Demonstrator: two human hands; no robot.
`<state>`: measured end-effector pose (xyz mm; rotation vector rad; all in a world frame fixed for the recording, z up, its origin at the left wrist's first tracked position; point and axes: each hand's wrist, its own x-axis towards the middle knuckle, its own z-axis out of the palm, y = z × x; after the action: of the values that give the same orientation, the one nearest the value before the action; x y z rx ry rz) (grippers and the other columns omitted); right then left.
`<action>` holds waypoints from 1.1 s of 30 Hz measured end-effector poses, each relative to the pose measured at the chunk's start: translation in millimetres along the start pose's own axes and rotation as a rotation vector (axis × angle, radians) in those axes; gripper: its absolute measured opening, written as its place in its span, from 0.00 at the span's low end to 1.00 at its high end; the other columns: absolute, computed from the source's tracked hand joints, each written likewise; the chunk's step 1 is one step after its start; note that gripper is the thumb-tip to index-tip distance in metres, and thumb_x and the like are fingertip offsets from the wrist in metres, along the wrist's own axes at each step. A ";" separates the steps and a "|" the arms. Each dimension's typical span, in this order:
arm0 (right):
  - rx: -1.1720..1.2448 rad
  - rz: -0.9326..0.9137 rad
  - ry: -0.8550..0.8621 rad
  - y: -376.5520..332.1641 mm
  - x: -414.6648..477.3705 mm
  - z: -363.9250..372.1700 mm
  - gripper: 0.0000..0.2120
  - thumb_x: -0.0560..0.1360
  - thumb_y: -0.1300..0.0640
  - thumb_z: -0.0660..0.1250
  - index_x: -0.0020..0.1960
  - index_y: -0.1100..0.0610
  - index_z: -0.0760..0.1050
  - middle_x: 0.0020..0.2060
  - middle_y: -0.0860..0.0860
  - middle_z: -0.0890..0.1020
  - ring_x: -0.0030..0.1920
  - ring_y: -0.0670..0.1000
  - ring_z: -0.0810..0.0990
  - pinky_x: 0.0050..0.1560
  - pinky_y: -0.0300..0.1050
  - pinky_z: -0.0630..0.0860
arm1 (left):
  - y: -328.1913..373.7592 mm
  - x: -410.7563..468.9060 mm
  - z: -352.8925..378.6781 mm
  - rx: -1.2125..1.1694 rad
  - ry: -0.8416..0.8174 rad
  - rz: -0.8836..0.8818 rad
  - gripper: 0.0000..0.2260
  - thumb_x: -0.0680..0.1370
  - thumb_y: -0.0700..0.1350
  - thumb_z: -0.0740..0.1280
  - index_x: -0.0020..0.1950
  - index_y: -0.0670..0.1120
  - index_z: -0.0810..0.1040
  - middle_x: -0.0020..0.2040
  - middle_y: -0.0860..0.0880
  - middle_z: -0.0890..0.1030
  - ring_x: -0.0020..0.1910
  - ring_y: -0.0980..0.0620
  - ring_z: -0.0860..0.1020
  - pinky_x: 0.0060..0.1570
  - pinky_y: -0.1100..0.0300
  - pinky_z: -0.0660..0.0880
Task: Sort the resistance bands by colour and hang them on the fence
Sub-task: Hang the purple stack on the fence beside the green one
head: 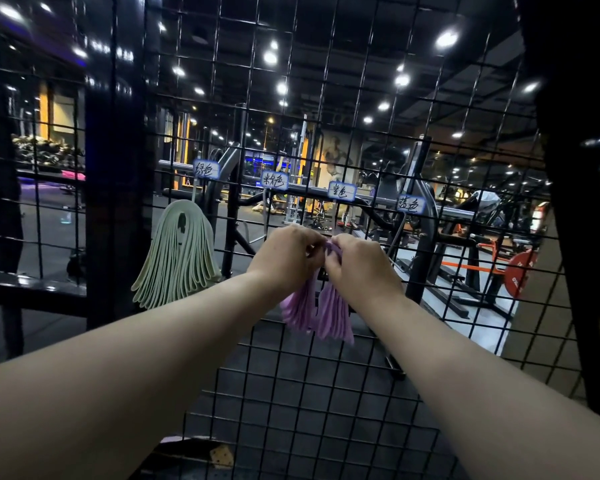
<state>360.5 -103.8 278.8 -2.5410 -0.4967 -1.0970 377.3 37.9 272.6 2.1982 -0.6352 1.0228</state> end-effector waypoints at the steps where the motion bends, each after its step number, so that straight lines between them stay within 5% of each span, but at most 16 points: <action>1: -0.004 0.005 -0.002 0.5 -0.5 1.2 0.09 0.79 0.57 0.62 0.53 0.59 0.78 0.42 0.57 0.81 0.42 0.60 0.80 0.39 0.48 0.76 | 0.1 -1.1 0.8 0.005 0.000 -0.009 0.08 0.78 0.44 0.68 0.52 0.46 0.86 0.44 0.46 0.85 0.42 0.47 0.82 0.45 0.52 0.78; 8: 0.003 0.009 0.023 1.1 -6.8 8.4 0.09 0.79 0.57 0.62 0.55 0.59 0.79 0.46 0.57 0.83 0.47 0.59 0.81 0.42 0.45 0.74 | -1.4 -8.0 4.1 -0.014 0.006 -0.020 0.08 0.77 0.42 0.66 0.47 0.48 0.86 0.37 0.50 0.84 0.36 0.52 0.80 0.39 0.58 0.75; 16: 0.022 0.004 0.028 4.2 -9.2 10.1 0.08 0.79 0.57 0.63 0.53 0.59 0.79 0.43 0.54 0.81 0.40 0.53 0.77 0.36 0.39 0.65 | -1.7 -8.9 -1.8 -0.151 -0.074 -0.035 0.09 0.78 0.43 0.67 0.54 0.48 0.85 0.45 0.52 0.86 0.42 0.58 0.83 0.48 0.58 0.81; 19: 0.033 -0.020 0.029 4.9 -8.2 9.4 0.09 0.79 0.57 0.64 0.54 0.59 0.79 0.43 0.54 0.80 0.42 0.55 0.79 0.40 0.43 0.72 | -3.4 -9.2 -1.4 -0.176 -0.079 -0.065 0.09 0.78 0.43 0.67 0.55 0.46 0.84 0.46 0.52 0.86 0.44 0.58 0.83 0.49 0.59 0.80; 26: 0.128 0.007 0.066 5.4 -11.3 10.3 0.10 0.78 0.53 0.66 0.54 0.58 0.81 0.48 0.53 0.80 0.46 0.51 0.80 0.48 0.45 0.79 | -2.8 -16.6 3.1 -0.053 -0.099 -0.061 0.09 0.78 0.41 0.65 0.41 0.54 0.74 0.35 0.57 0.77 0.31 0.66 0.74 0.33 0.74 0.66; 33: 0.166 0.031 0.096 3.0 -14.2 15.1 0.11 0.78 0.53 0.68 0.55 0.59 0.81 0.49 0.52 0.76 0.46 0.49 0.77 0.48 0.41 0.74 | 2.0 -20.7 9.5 -0.074 -0.107 -0.166 0.06 0.81 0.42 0.61 0.47 0.46 0.77 0.42 0.48 0.81 0.39 0.49 0.80 0.40 0.55 0.78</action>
<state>362.1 -102.6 257.9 -2.3340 -0.4992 -1.1128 368.6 33.2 252.0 2.2101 -0.5187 0.7897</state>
